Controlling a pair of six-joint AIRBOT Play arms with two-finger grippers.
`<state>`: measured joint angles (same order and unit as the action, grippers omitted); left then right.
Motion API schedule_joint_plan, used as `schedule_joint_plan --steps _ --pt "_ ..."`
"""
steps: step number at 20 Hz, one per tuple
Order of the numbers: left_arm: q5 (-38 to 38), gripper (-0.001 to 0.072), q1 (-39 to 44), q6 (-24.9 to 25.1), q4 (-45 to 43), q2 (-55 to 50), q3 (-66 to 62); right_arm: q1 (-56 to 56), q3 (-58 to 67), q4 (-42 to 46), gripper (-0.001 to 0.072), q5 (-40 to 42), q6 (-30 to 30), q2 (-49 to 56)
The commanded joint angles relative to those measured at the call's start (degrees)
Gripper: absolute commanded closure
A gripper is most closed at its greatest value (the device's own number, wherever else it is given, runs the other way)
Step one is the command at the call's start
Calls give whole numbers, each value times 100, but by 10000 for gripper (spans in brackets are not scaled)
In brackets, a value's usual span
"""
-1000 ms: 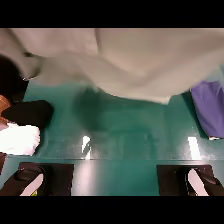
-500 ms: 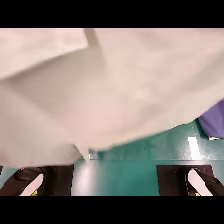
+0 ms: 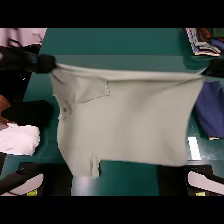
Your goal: Fold the shirts.
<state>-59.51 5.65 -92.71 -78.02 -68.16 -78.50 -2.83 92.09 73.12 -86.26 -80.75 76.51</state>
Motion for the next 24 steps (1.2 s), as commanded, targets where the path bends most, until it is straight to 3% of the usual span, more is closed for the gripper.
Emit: schedule_joint_plan --steps 1,5,8,11,13,15,20,24 --pt "1204 683 -4 11 0 -1130 264 251 -63 339 699 492 -22 1233" --pt "1491 683 -275 11 101 -2194 -1102 251 1187 297 700 896 -28 2190" --pt "1405 682 -509 13 273 -2426 -1672 251 1917 297 699 929 -28 2470" --pt "420 682 -619 162 264 -2413 -1794 256 2000 297 699 726 -26 2363" --pt "-579 683 -614 435 240 -2420 -1698 258 1672 297 700 627 -28 2166" --pt "-970 682 -603 529 245 -2420 -1333 326 1003 299 700 717 -85 1908" --pt "-262 682 -605 531 575 -2422 74 682 -911 297 699 1449 -136 1362" --pt "-179 665 -605 529 649 -2413 387 782 -1554 289 693 1827 -385 1126"
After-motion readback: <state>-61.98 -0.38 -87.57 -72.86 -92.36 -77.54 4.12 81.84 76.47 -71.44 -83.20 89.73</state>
